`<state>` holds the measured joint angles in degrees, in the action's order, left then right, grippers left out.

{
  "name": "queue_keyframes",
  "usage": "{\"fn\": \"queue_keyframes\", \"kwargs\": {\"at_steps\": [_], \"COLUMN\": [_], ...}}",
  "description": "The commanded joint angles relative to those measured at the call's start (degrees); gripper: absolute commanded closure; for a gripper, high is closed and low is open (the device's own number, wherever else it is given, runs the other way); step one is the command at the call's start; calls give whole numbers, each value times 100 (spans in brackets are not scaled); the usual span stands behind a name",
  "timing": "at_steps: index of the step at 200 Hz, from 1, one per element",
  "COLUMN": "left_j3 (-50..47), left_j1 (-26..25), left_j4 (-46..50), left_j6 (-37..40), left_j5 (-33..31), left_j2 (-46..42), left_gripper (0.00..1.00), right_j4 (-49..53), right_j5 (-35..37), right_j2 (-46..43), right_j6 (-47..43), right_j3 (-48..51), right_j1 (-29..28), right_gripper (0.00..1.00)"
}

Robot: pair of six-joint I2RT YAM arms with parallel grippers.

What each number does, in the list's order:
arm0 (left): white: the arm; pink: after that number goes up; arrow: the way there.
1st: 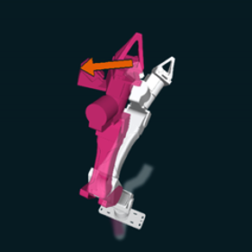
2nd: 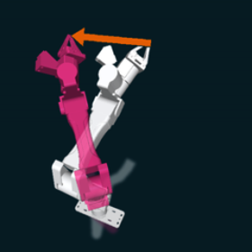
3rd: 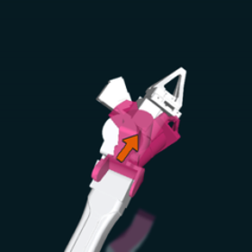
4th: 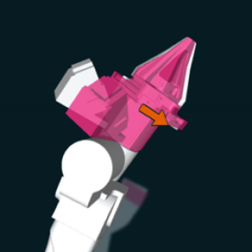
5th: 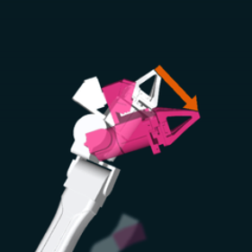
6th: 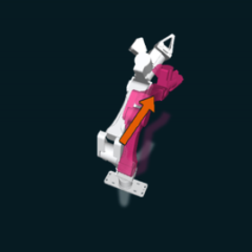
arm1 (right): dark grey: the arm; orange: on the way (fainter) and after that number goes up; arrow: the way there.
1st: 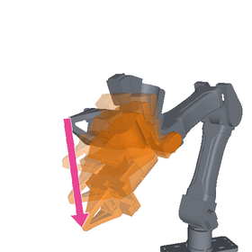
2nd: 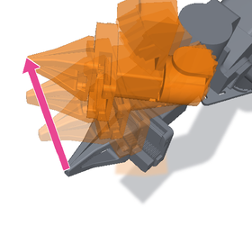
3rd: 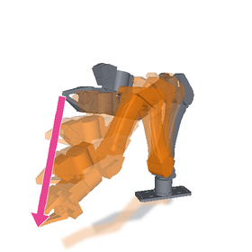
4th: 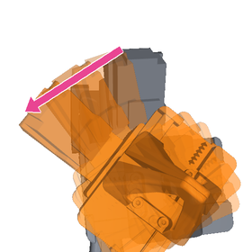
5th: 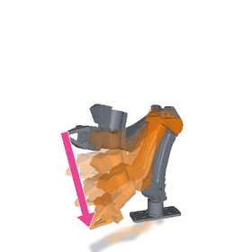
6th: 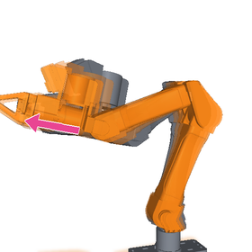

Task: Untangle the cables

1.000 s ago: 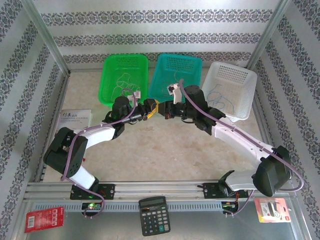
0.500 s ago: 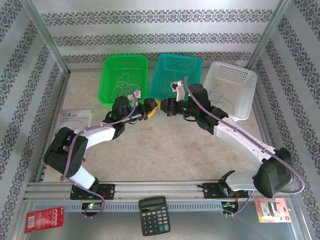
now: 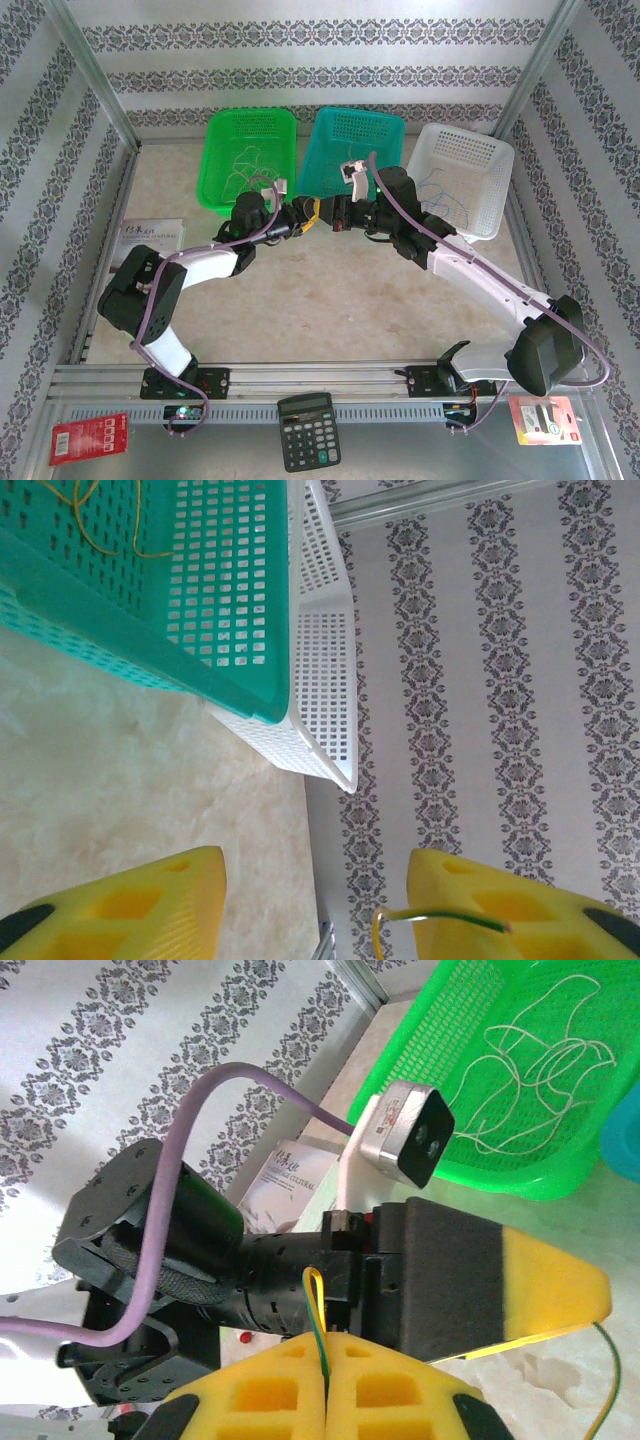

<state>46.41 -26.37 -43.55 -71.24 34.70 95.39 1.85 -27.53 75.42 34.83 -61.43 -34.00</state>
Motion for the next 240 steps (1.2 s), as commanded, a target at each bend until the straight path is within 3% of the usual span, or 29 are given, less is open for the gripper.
{"fn": "queue_keyframes", "kwargs": {"at_steps": [1,19,78,109,162,240], "left_j3": [164,205,241,-24,-815,-781], "left_j1": [-110,-116,-137,-134,-136,-124], "left_j4": [-569,-651,-1045,-1020,-931,-765], "left_j6": [-132,-164,-347,-250,-91,-5], "left_j5": [-68,-86,-61,-68,-267,-393], "left_j2": [128,211,436,303,-58,-252], "left_gripper": [52,59,100,100,100,98], "right_j4": [-226,-266,-317,-287,-263,-360], "right_j5": [-102,-112,-78,19,536,907], "right_j2": [-114,-157,-255,-333,-449,271], "right_j6": [117,162,227,257,417,358], "right_j3": [74,100,202,250,298,-370], "right_j1": [-57,-50,11,336,1445,1764], "right_gripper": [100,100,100,100,100,100]}}
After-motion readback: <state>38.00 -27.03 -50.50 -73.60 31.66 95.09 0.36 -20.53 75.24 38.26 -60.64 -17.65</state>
